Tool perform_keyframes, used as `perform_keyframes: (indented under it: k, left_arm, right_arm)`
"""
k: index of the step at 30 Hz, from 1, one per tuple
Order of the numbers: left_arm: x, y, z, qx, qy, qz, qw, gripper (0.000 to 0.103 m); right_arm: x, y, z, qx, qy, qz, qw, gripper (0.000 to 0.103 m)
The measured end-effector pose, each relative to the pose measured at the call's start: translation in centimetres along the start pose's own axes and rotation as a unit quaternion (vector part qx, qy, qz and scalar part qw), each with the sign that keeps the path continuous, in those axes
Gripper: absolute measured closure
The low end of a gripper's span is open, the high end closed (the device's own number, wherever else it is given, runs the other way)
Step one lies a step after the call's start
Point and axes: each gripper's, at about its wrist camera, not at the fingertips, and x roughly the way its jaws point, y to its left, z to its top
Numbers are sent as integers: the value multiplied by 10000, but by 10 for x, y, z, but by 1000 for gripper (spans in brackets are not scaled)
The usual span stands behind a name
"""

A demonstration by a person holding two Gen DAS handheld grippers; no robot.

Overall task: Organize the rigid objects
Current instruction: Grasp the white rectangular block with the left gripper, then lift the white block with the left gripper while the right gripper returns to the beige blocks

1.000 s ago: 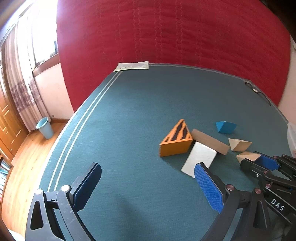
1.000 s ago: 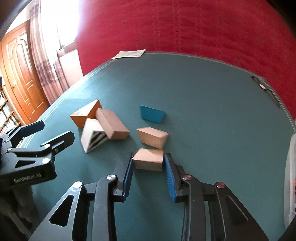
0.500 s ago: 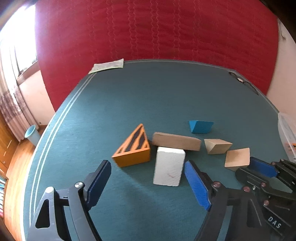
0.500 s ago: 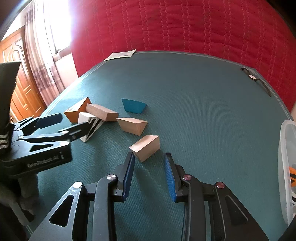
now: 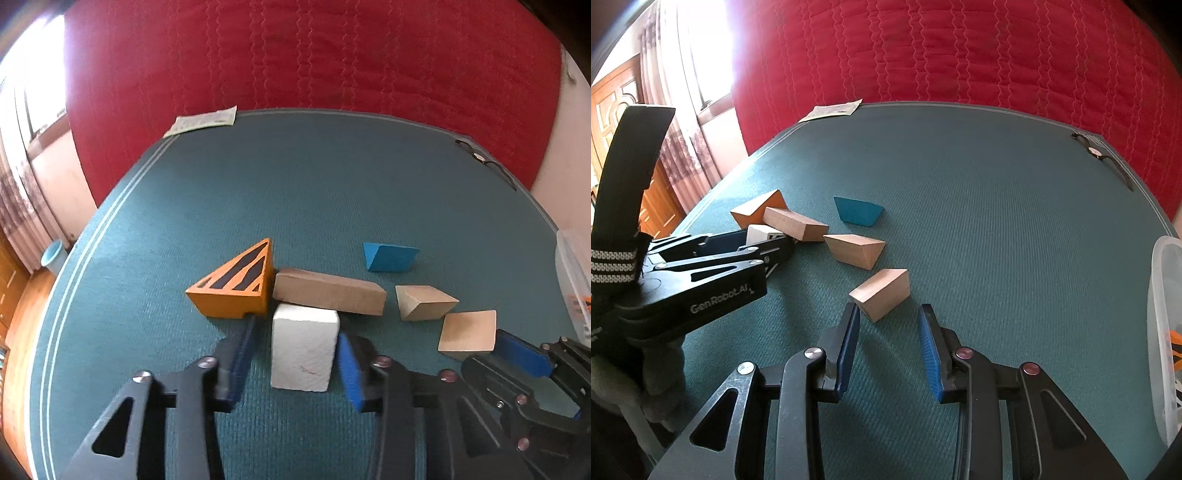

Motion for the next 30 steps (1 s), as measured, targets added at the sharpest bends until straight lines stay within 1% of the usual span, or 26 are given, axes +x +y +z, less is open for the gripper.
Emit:
perform_keyframes:
  k: [1,6,12,23,30]
  left_arm:
    - [-1,0,-1,4,-24,-38,10000,72]
    - [-5,1,-4,-19,-102,-153,9998,72]
    - [-18,-5,-16,60,-209,-360,9991,72]
    - [-32,-13,-29,71,-308,-502,9982,72]
    - [-34,-17,-33,72,-317,-475,9983,72]
  right_arm:
    - [0,0,0,1,-1,-1,10000,69]
    - [-2,-2,0,64,-32,19,10000,69]
    - [-10,-8,-5,166,-114,68,9998,69]
    - [-33,-33,-15,328,-307,-57,9990,69]
    - [-48,-55,-22,492,-382,-253,9977,69]
